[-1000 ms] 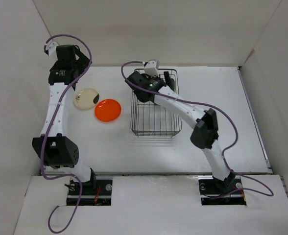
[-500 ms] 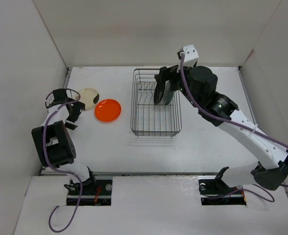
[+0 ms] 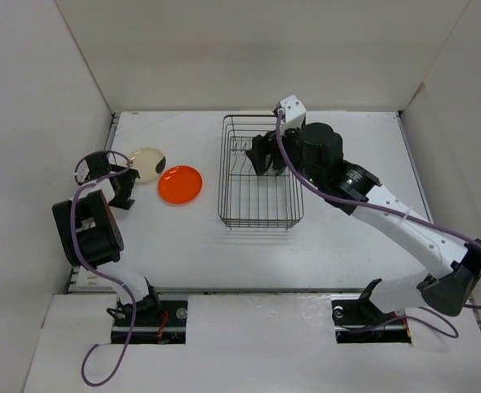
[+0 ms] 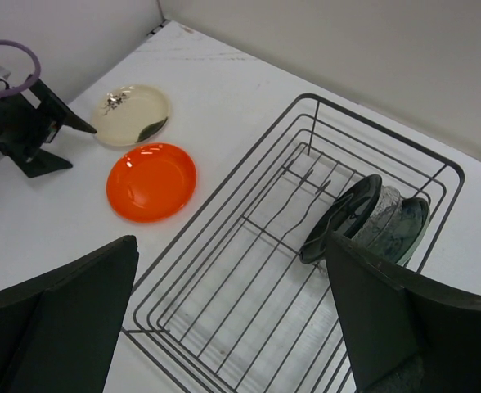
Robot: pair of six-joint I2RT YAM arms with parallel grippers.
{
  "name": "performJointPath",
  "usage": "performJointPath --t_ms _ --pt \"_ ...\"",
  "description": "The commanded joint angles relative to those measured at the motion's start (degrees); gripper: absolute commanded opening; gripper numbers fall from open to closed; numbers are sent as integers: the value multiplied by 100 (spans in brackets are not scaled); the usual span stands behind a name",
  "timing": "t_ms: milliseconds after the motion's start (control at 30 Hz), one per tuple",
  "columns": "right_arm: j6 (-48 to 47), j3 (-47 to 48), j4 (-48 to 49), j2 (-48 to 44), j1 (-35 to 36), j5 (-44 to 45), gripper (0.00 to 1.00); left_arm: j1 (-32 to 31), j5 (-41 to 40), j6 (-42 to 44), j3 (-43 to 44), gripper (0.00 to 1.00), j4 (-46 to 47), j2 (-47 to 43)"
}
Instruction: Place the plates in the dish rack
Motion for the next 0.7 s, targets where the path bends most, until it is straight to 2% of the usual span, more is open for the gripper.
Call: performJointPath --t_ms 0,333,433,533,567,667 --pt "-50 -13 440 -312 3 -185 100 -58 57 -249 244 73 325 351" --pt "11 -180 492 -558 3 -132 100 -296 57 -627 349 37 695 940" --pt "11 -180 493 -610 3 -70 100 -366 57 -680 419 31 669 1081" --pt "11 -180 493 -663 3 -70 100 -419 -4 -741 534 30 572 1160" --pt "11 -180 493 -663 3 -70 100 -419 -4 -742 595 24 520 1221" --pt "11 -180 493 -716 3 -70 100 -419 -4 -794 595 23 467 1275"
